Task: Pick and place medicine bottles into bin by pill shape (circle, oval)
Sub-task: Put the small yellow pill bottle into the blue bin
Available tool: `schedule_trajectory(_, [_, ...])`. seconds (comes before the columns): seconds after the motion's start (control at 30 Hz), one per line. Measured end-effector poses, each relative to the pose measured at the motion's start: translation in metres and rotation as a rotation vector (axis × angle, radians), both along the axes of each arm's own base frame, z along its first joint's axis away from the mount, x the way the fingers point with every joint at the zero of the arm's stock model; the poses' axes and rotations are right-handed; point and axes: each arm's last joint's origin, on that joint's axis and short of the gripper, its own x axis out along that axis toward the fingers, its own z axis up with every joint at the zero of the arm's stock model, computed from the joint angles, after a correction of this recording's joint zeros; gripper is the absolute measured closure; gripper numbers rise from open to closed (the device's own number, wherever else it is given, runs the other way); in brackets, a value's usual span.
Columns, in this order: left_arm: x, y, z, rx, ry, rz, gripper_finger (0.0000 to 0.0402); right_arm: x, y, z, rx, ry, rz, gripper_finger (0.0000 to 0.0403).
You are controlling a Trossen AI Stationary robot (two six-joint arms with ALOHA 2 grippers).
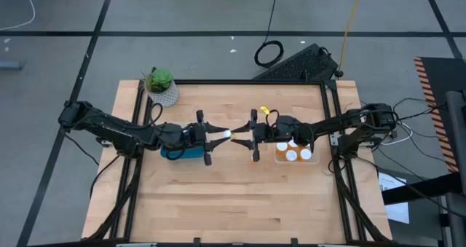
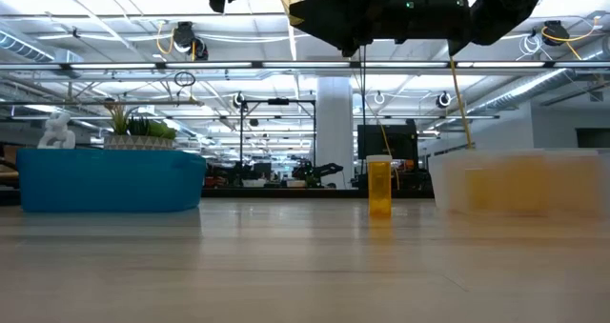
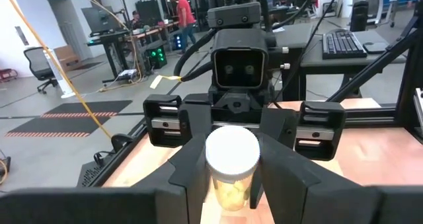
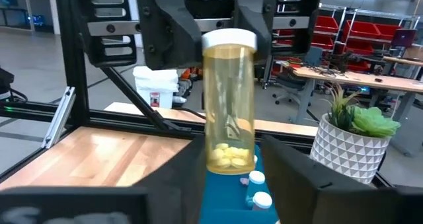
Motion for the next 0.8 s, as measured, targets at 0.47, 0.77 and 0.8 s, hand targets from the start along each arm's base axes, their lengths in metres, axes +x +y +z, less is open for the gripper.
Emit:
schedule_trajectory(0.47, [-0.012,0.002,-0.001,-0.033,0.150,-0.019,0.0212,0.000,0.000,-0.003,0.012,0.030,-0.001,0.0281])
schedule_trajectory(0.77, [-0.029,0.001,0.046,-0.203,0.363,0.014,0.0097,0.000,0.000,-0.006,0.011,0.062,0.000,0.0308])
schedule_trajectory(0.8, [-0.028,0.001,0.049,-0.206,0.372,0.016,0.0095,0.000,0.000,-0.006,0.011,0.069,0.000,0.0314])
